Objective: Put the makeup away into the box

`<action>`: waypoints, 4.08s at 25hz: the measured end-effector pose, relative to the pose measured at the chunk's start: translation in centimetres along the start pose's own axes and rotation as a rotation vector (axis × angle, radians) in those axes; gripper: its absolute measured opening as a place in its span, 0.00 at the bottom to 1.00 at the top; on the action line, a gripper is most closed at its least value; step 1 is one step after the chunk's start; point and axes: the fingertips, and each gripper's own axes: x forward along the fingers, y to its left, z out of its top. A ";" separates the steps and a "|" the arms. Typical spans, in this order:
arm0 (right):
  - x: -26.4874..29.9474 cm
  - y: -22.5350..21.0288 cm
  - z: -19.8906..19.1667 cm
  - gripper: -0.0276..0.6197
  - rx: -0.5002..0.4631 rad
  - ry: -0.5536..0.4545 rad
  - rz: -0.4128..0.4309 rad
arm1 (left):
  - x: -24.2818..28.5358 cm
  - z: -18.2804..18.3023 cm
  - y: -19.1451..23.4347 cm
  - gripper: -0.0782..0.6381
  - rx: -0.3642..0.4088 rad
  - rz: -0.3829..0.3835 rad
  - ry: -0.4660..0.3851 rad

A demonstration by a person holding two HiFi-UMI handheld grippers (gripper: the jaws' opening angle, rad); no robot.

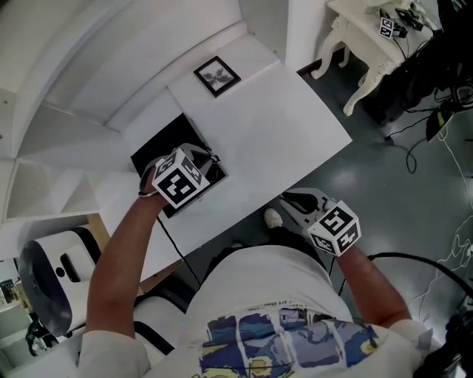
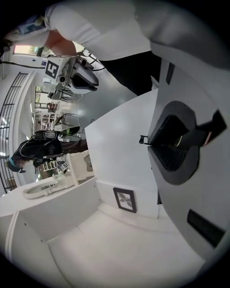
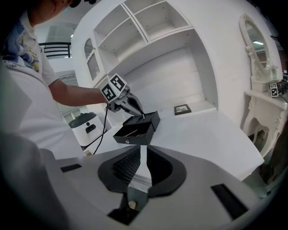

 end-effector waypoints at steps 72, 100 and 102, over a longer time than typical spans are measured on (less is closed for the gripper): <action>3.1 8.9 0.8 0.14 -0.095 0.051 -0.005 | -6.1 -11.7 -3.3 0.23 -0.479 0.084 -0.324; 2.8 26.2 -5.4 0.11 -0.153 0.072 -0.017 | -17.7 -17.8 -26.6 0.13 -0.643 0.015 -0.708; 2.6 26.3 -5.2 0.11 -0.170 0.065 -0.002 | -17.9 -17.6 -27.3 0.13 -0.650 0.043 -0.711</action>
